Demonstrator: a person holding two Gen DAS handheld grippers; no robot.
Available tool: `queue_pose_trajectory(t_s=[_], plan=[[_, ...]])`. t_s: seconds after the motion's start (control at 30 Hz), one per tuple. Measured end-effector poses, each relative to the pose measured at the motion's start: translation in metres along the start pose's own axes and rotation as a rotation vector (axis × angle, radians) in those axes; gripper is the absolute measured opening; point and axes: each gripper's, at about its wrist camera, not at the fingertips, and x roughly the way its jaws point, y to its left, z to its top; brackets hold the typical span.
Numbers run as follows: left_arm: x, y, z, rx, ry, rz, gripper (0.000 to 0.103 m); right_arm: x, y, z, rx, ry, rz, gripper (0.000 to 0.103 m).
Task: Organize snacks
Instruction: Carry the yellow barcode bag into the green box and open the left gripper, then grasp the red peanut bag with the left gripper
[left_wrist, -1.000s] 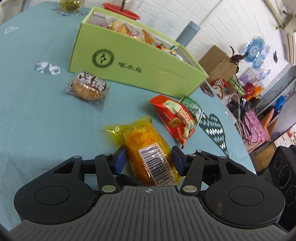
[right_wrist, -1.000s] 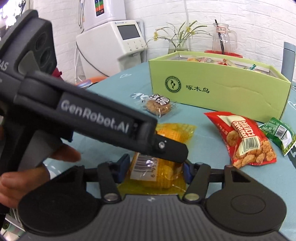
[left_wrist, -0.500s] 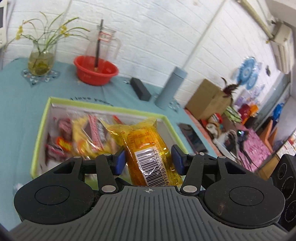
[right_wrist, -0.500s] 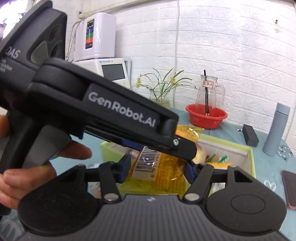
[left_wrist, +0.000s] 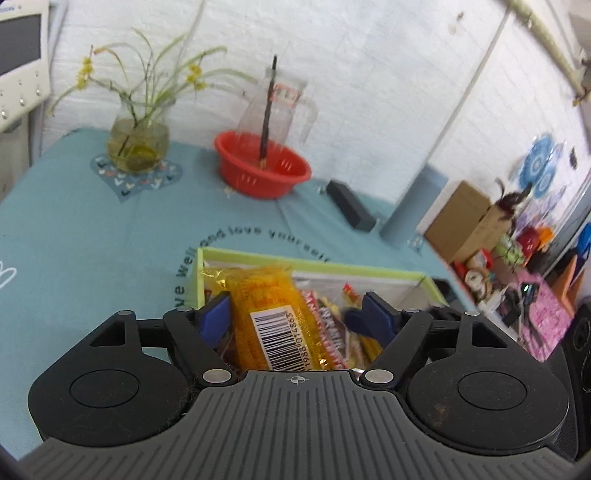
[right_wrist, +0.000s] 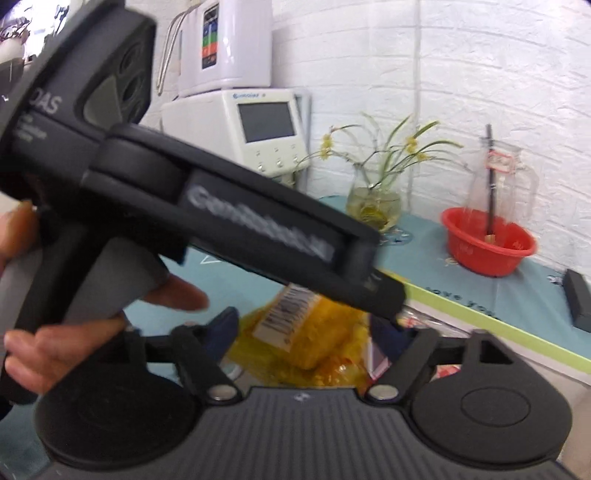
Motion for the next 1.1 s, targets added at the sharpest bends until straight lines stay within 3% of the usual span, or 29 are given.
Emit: queue_pose_trajectory(t_s=[0.13,0.3,0.5,0.63,0.77,0.83,1.0,1.1], plan=[[-0.034,-0.007,-0.013,-0.036,-0.077,-0.037,0.073,-0.058,0.003,-0.017,0.023,-0.073,-0.057,0.098],[-0.064,-0.026,-0.043,-0.043,-0.074,-0.062,0.078,-0.118,0.006,-0.06,0.12,-0.082,-0.027,0.103],[-0.05,-0.056,-0.1,-0.045,0.088,-0.094,0.078,-0.149,0.018,-0.117,0.24,-0.017,-0.074,0.103],[-0.03,-0.069,-0.131,-0.082,0.197,-0.107,0.077,-0.156,0.016,-0.132,0.22,0.008,-0.126,0.103],[-0.012,-0.079,-0.143,-0.112,0.247,-0.128,0.074,-0.148,0.001,-0.143,0.218,0.037,-0.136,0.103],[0.0,-0.082,-0.143,-0.113,0.266,-0.119,0.07,-0.138,-0.006,-0.145,0.219,0.058,-0.104,0.102],[0.021,-0.081,-0.15,-0.105,0.337,-0.129,0.039,-0.118,-0.011,-0.145,0.221,0.111,-0.089,0.102],[0.014,-0.079,-0.158,-0.095,0.336,-0.146,0.035,-0.124,-0.002,-0.146,0.222,0.111,-0.052,0.102]])
